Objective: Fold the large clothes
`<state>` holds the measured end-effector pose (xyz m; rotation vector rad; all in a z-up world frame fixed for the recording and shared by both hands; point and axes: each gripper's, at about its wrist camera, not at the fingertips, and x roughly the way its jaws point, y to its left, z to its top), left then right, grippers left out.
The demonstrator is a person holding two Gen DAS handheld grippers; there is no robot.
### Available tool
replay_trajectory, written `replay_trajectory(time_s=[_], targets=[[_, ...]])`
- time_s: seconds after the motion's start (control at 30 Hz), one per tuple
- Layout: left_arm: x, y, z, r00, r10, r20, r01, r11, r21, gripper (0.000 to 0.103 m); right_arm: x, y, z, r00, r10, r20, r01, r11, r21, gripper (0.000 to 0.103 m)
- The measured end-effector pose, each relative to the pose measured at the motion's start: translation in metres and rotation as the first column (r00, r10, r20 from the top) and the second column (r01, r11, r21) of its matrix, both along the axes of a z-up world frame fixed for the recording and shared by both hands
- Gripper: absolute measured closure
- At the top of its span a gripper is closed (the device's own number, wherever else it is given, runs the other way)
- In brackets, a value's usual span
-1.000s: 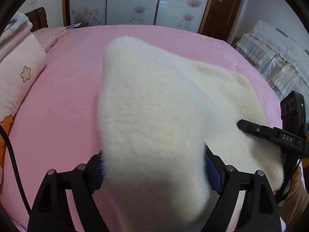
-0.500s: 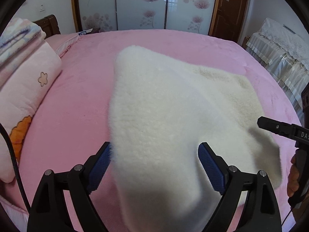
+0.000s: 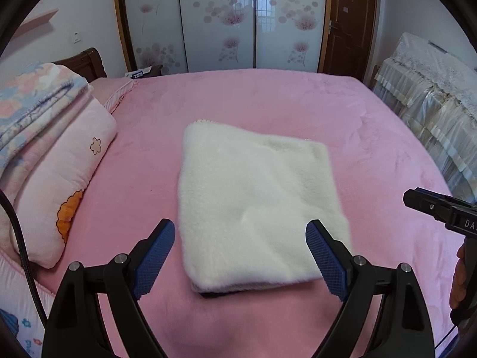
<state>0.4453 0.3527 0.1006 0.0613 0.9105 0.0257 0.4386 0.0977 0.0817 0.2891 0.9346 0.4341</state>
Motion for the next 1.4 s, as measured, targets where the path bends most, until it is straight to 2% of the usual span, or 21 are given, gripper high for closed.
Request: replay_trajectory(time_s=[0.13,0.3,0.53,0.87,1.13,1.4], targets=[[-0.042,-0.024,0.039,1.0,-0.005,0.027,0.006,0.999,-0.034,0.014,-0.04,-0.022,0.033,1.0,-0.007,0.03,0.009,0.999,-0.039,0.039],[-0.099,-0.053,0.067,0.999,-0.003,0.038,0.007,0.996,-0.092,0.014,-0.099,-0.05,0.065,0.998,-0.01,0.056,0.015,0.996,-0.089,0.039],[-0.188,-0.103,0.089,0.998,-0.034,0.054,0.039,0.993,-0.111,0.014,-0.173,-0.082,0.077,0.998,-0.008,0.057,0.014,0.996,-0.091,0.039],[-0.295,-0.171,0.099,0.989,-0.081,0.125,0.098,0.985,-0.14,0.014,-0.27,-0.115,0.079,0.997,0.014,0.082,-0.004,0.993,-0.115,0.039],[-0.361,-0.223,0.093,0.978,-0.085,0.19,0.095,0.995,-0.042,0.014,-0.334,-0.137,0.065,0.994,-0.013,0.107,0.027,0.992,-0.124,0.039],[-0.409,-0.264,0.074,0.974,-0.052,0.221,0.038,0.997,0.07,0.014,-0.384,-0.159,0.049,0.98,-0.124,0.154,0.148,0.977,-0.155,0.038]])
